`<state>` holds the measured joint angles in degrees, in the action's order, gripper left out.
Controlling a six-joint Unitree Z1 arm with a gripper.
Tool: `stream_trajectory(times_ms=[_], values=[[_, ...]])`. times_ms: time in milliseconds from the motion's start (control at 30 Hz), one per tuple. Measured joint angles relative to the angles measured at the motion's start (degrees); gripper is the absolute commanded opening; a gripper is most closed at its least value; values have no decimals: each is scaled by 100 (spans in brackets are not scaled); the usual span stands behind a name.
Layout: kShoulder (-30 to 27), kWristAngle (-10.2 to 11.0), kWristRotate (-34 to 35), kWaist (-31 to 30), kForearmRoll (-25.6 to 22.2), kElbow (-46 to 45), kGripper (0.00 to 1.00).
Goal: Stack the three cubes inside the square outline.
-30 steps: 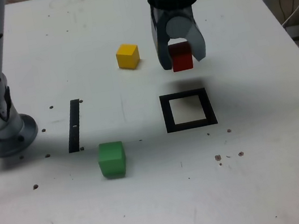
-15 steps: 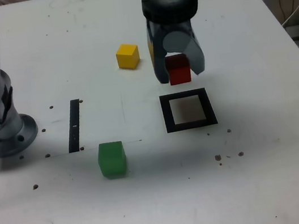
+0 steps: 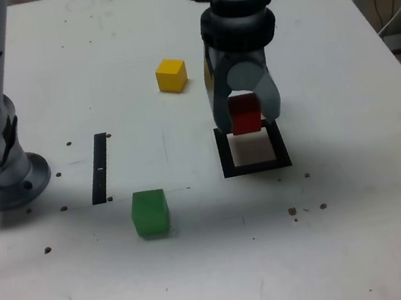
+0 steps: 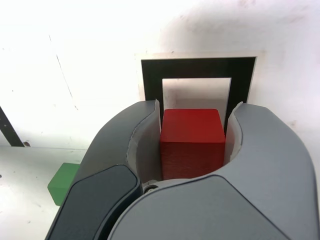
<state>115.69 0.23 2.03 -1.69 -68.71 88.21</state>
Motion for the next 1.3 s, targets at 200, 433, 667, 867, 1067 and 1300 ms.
stream_trajectory(times_ms=[200,433,667,867,1067,1300], values=[[38,-83,8,-5,93,-57,24],[57,-131,125,-96,424,-174,24],[184,-64,148,-96,477,-221,27],[275,-65,182,-96,448,-264,37],[275,-89,183,-96,405,-255,61],[275,-109,152,-96,365,-231,88]])
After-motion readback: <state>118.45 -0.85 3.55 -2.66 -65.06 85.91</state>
